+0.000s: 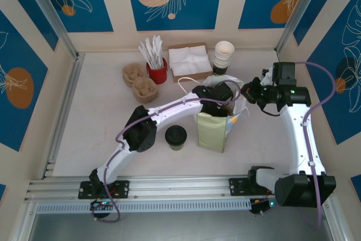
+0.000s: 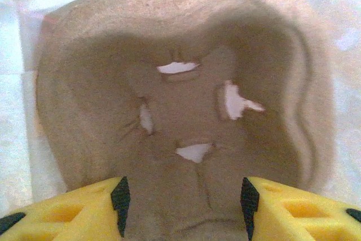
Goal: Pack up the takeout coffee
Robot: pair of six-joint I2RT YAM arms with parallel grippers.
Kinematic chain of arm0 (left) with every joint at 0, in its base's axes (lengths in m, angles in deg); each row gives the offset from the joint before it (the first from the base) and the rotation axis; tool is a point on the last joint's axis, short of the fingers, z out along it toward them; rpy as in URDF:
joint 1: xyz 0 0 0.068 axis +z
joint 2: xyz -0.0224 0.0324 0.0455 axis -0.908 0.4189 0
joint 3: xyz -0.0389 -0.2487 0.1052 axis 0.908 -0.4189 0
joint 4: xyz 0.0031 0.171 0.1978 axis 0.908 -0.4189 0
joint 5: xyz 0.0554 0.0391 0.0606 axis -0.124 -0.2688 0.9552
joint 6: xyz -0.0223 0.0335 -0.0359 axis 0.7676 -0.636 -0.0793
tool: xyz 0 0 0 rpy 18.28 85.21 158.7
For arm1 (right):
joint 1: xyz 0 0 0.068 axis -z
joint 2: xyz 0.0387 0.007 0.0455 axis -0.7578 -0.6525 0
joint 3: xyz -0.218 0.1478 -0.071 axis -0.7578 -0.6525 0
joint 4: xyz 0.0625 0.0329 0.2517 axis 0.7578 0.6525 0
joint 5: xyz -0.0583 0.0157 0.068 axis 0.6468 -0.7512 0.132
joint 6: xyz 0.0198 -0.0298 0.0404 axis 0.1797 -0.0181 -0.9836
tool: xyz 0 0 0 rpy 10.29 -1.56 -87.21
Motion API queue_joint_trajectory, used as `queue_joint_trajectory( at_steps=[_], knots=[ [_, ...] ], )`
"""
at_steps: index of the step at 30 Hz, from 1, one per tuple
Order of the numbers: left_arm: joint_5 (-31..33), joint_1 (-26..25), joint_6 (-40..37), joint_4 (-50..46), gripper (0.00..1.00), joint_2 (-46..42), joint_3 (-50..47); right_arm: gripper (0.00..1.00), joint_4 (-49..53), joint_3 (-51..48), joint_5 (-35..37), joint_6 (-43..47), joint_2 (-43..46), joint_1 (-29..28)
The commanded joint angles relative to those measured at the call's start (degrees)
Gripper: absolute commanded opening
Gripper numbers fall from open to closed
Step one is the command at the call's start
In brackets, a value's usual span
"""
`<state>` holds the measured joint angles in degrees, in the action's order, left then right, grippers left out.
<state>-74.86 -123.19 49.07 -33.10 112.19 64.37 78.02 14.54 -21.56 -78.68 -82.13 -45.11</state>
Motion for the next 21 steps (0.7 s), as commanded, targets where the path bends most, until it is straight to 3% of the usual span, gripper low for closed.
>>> queue_joint_trajectory(
  at_steps=[1, 17, 21],
  knots=[
    [-3.6, 1.2, -1.2, 0.2, 0.57, -4.9, 2.5, 0.00, -1.2, 0.0, -0.7, 0.2, -1.7, 0.1],
    [-2.5, 1.4, -1.6, 1.3, 0.59, -20.2, 6.8, 0.00, -3.3, 0.7, 0.2, -0.5, -2.6, -2.1],
    [-1.9, 3.5, -3.1, 2.7, 0.61, -26.0, 6.2, 0.00, -7.1, -0.7, -1.1, 0.8, -2.0, -2.3]
  ],
)
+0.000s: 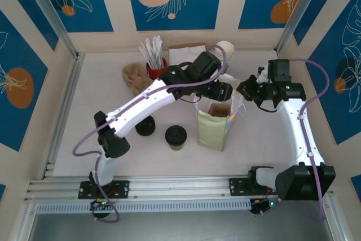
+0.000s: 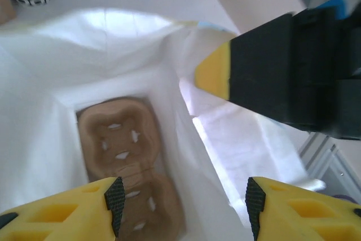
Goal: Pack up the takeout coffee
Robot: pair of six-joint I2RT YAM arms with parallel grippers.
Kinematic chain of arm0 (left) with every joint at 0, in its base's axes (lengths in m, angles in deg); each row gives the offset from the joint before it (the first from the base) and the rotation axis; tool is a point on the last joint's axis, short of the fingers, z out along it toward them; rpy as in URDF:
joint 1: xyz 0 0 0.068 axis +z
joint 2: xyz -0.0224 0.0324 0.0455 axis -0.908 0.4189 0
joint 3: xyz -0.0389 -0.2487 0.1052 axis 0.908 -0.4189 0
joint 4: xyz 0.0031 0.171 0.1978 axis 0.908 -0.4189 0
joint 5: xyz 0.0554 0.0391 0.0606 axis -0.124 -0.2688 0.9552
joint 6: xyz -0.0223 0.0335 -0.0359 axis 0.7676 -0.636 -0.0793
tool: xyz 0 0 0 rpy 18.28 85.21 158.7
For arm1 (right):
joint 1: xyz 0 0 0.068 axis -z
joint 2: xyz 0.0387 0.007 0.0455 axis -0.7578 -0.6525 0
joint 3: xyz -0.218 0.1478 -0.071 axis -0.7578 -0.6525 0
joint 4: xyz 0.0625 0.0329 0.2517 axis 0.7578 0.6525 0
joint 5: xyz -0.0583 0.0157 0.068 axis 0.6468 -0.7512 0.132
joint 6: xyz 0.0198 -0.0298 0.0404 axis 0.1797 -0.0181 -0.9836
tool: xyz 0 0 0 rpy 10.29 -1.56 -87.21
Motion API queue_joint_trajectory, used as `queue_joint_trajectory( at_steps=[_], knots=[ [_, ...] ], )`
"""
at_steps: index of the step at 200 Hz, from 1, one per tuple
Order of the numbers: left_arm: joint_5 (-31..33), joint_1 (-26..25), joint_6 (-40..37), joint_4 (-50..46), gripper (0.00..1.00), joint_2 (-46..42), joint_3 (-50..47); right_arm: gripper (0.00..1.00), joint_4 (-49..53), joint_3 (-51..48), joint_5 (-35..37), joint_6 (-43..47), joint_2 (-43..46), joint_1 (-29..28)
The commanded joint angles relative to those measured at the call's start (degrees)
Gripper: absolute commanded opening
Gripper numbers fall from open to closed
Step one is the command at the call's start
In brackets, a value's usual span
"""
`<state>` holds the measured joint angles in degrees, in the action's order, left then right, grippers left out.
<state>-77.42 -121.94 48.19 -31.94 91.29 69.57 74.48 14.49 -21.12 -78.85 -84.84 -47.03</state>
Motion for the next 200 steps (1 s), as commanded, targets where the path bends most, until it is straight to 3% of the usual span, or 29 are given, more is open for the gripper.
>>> queue_joint_trajectory(
  at_steps=[1, 68, 92, 107, 200],
  knots=[
    [0.8, 3.0, -2.8, 2.2, 0.61, -6.7, 0.4, 0.00, -4.7, -1.1, -1.8, 1.5, 1.1, -0.4],
    [5.7, 16.1, -11.9, 13.7, 0.65, -23.3, -14.1, 0.00, -14.6, -6.9, -8.9, 8.8, 6.8, -0.4],
    [9.2, 16.9, -18.2, 17.1, 0.68, -26.2, -18.0, 0.00, -17.5, -10.5, -11.3, 11.8, 10.8, -0.8],
    [10.9, 18.1, -17.9, 16.1, 0.69, -26.3, -18.2, 0.00, -17.1, -12.4, -11.8, 12.5, 12.8, -1.1],
    [6.6, 19.2, -17.4, 13.0, 0.70, -28.0, -22.6, 0.00, -19.1, -19.0, -8.6, 13.8, 20.5, -3.1]
  ],
)
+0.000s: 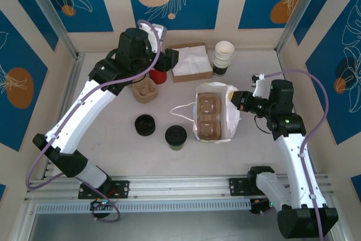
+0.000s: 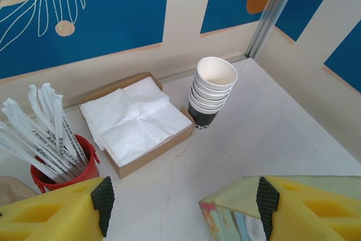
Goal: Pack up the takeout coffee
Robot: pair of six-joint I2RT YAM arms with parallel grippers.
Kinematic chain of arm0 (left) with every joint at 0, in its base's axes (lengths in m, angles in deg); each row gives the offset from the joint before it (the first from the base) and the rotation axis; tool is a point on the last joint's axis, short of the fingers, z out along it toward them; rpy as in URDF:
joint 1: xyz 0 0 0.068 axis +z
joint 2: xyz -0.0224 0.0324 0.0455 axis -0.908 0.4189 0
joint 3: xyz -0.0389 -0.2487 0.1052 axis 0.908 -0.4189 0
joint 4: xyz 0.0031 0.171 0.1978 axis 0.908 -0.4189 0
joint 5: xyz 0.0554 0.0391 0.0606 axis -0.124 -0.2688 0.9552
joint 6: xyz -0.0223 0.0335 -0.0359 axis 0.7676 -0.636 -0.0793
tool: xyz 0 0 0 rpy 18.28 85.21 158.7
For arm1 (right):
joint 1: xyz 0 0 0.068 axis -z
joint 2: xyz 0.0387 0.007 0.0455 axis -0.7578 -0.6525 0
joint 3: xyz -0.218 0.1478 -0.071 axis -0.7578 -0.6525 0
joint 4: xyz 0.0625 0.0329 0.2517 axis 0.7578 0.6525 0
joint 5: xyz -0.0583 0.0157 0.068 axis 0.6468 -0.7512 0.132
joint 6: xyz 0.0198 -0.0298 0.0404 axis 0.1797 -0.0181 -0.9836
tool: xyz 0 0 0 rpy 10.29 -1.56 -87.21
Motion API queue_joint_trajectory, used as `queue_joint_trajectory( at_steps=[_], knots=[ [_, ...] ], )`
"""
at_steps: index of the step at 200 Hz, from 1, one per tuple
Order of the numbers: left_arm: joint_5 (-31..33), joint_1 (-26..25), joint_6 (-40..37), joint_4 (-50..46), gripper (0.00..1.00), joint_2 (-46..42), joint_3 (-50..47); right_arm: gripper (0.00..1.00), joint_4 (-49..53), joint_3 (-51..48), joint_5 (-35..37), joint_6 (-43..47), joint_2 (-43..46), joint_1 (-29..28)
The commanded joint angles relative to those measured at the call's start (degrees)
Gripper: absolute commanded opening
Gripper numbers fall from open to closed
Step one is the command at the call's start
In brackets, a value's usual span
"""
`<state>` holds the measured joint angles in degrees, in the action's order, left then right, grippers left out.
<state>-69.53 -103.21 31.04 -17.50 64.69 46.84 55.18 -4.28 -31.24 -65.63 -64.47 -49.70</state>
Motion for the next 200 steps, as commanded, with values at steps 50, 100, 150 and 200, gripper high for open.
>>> queue_joint_trajectory(
  at_steps=[50, 100, 150, 200],
  knots=[
    [-1.2, 0.5, 3.6, -3.7, 0.74, -2.1, -0.8, 0.00, 4.9, 6.4, 4.7, -1.9, -5.4, -0.4],
    [1.1, -2.0, 5.7, -0.3, 0.89, -6.9, -10.7, 0.00, 15.5, 16.4, 8.1, -10.3, -14.2, 1.3],
    [9.0, -10.3, 1.2, 7.5, 1.00, -16.6, -28.6, 0.00, 15.6, 14.1, 7.6, -18.8, -17.0, 2.7],
    [11.5, -17.6, 8.8, 9.0, 1.00, -23.1, -42.1, 0.00, 13.3, 12.7, 7.8, -19.3, -18.0, 3.8]
  ],
)
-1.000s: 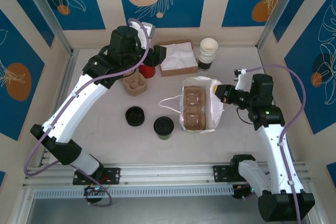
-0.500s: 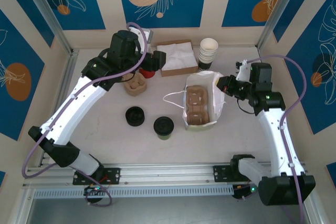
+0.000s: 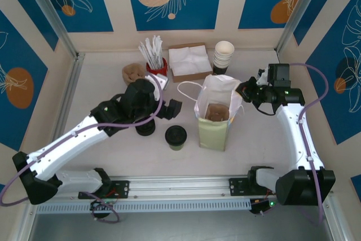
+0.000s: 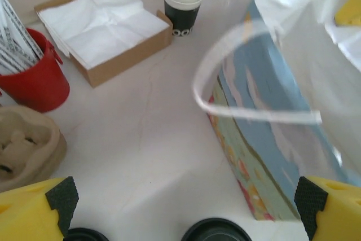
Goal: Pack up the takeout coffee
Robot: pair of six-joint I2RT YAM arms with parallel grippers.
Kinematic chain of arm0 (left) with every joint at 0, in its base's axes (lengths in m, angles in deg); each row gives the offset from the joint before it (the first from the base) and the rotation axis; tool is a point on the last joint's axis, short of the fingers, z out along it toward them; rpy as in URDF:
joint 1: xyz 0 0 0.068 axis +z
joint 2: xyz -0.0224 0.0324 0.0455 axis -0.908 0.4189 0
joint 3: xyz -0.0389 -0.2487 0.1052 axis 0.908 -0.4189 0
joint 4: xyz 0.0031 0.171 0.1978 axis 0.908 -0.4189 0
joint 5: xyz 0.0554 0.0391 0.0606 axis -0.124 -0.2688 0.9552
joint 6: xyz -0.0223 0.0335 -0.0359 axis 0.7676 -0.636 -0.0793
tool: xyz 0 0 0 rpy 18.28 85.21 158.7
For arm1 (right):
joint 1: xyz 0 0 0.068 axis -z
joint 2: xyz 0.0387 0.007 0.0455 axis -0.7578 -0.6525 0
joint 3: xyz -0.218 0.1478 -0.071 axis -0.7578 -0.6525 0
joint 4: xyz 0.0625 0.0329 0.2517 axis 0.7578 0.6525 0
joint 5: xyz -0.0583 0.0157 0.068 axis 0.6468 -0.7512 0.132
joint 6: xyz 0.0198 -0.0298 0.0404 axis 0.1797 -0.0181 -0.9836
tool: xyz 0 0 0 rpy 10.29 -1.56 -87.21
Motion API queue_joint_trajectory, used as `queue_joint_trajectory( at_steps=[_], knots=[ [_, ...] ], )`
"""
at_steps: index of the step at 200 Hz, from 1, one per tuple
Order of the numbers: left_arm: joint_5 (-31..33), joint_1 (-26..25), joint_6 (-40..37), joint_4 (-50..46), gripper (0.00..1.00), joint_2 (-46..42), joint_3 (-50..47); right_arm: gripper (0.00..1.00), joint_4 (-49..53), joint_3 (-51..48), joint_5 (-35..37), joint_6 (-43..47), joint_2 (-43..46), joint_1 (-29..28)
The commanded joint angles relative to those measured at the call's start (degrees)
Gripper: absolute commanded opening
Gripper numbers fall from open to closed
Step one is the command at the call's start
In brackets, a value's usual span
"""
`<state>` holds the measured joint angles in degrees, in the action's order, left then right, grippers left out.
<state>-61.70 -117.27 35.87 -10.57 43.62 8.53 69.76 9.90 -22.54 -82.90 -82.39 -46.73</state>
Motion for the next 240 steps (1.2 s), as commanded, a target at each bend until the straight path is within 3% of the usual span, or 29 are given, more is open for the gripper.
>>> queue_joint_trajectory(
  at_steps=[1, 76, 149, 240],
  knots=[
    [3.8, -3.8, 4.1, 2.0, 1.00, -1.9, -4.0, 0.00, -1.5, -1.7, -0.9, -2.1, -0.1, 1.0],
    [10.9, -15.5, 16.0, -2.2, 0.95, 4.1, -8.7, 0.00, -3.3, -5.0, -2.5, -2.7, 1.0, 1.6],
    [11.9, -17.2, 24.6, -4.5, 0.96, 11.1, -9.4, 0.00, -2.7, -4.3, -2.4, -1.5, 0.8, 1.9],
    [16.6, -18.4, 30.1, -8.5, 0.89, 15.9, -7.3, 0.00, -2.4, -3.9, -2.2, -0.7, 0.8, 2.2]
  ],
)
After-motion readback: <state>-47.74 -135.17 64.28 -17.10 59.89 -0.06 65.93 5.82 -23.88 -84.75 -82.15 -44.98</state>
